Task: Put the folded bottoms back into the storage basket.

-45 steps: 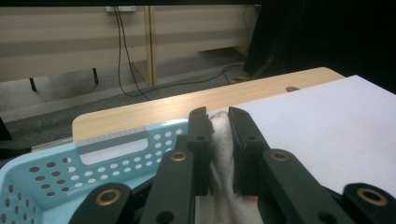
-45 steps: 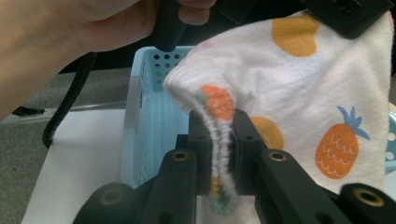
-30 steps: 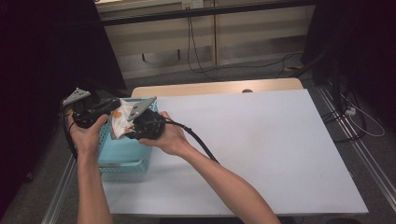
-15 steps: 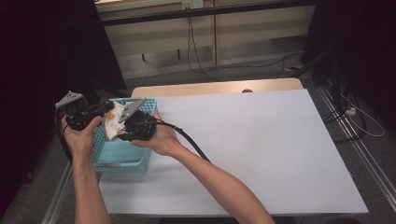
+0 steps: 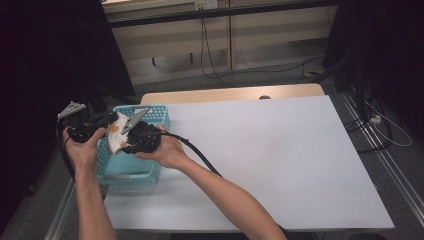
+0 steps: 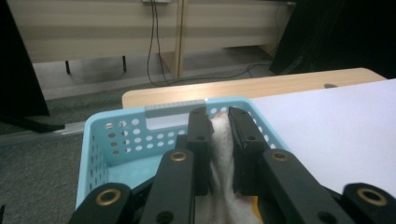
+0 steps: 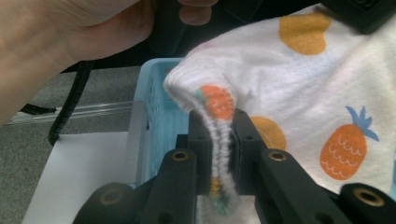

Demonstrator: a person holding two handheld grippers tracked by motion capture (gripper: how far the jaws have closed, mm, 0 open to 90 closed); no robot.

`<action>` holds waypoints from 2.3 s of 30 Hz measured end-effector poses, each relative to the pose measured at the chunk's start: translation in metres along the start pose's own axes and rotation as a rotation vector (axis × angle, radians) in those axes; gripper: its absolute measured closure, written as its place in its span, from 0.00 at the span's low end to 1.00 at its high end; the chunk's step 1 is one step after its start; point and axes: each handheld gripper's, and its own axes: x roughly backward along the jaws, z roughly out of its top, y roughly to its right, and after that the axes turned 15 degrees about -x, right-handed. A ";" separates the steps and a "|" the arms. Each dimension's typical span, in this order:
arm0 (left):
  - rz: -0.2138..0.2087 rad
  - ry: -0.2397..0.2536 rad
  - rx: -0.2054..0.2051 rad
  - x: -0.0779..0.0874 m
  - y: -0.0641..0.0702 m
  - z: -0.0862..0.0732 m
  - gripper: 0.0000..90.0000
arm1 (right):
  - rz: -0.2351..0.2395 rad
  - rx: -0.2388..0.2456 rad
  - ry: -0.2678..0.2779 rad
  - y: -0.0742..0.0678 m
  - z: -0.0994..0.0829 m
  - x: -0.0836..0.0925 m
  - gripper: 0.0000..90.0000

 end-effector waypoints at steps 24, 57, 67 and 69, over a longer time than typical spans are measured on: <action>-0.013 -0.090 0.035 -0.025 -0.010 -0.032 0.89 | 0.008 -0.059 -0.025 0.014 -0.017 -0.028 0.91; -0.018 -0.173 0.037 -0.043 -0.013 -0.056 0.89 | 0.002 -0.081 -0.068 0.023 -0.030 -0.045 0.90; -0.017 -0.193 0.027 -0.045 -0.013 -0.057 0.89 | 0.005 -0.073 -0.074 0.021 -0.031 -0.048 0.90; -0.017 -0.192 0.031 -0.045 -0.013 -0.057 0.88 | 0.007 -0.075 -0.071 0.021 -0.031 -0.048 0.89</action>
